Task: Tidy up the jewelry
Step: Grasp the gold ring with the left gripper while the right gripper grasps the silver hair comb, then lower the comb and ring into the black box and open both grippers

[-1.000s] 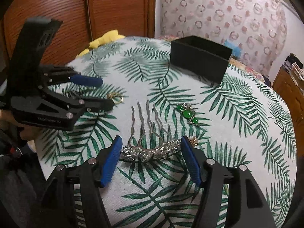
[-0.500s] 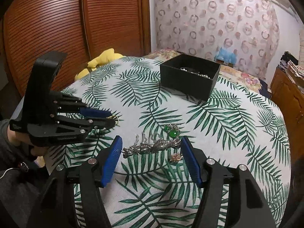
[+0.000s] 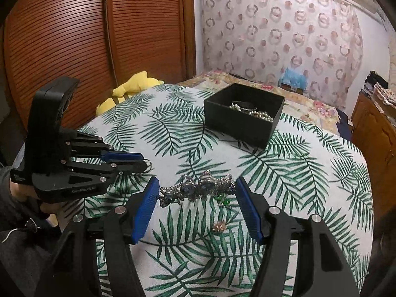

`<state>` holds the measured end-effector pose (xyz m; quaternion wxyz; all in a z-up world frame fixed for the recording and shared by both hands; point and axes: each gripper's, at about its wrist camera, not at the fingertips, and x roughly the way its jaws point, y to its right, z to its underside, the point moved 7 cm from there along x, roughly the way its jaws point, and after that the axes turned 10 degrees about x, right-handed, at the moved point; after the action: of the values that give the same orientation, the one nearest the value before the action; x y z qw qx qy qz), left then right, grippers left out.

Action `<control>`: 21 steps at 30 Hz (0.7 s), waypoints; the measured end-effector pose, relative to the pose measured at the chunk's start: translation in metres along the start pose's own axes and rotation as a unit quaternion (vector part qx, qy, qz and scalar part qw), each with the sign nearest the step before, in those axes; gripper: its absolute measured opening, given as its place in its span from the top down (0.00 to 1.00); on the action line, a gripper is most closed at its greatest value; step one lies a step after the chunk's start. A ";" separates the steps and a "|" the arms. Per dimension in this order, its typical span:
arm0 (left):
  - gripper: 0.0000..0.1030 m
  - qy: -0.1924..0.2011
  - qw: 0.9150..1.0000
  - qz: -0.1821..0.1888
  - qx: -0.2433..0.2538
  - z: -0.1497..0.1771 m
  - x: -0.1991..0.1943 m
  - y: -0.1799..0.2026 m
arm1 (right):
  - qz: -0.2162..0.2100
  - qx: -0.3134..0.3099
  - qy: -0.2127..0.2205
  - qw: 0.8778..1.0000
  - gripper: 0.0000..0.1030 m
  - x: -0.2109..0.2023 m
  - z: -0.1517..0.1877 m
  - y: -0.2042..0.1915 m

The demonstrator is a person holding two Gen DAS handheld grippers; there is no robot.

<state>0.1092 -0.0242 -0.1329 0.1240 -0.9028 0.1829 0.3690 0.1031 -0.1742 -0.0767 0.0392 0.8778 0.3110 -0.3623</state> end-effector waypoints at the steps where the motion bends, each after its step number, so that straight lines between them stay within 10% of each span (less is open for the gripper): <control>1: 0.90 0.002 1.000 -0.001 0.000 -0.002 -0.001 -0.001 | 0.000 -0.002 0.001 1.000 0.36 0.000 -0.002 0.000; 21: 0.90 0.045 0.999 -0.018 0.001 -0.057 -0.003 -0.023 | 0.019 -0.001 0.059 0.998 0.36 0.001 -0.095 0.031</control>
<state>0.1525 -0.0233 -0.0892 0.1228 -0.9215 0.1728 0.3253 0.1798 -0.1706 -0.0123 0.0289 0.9034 0.2964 -0.3086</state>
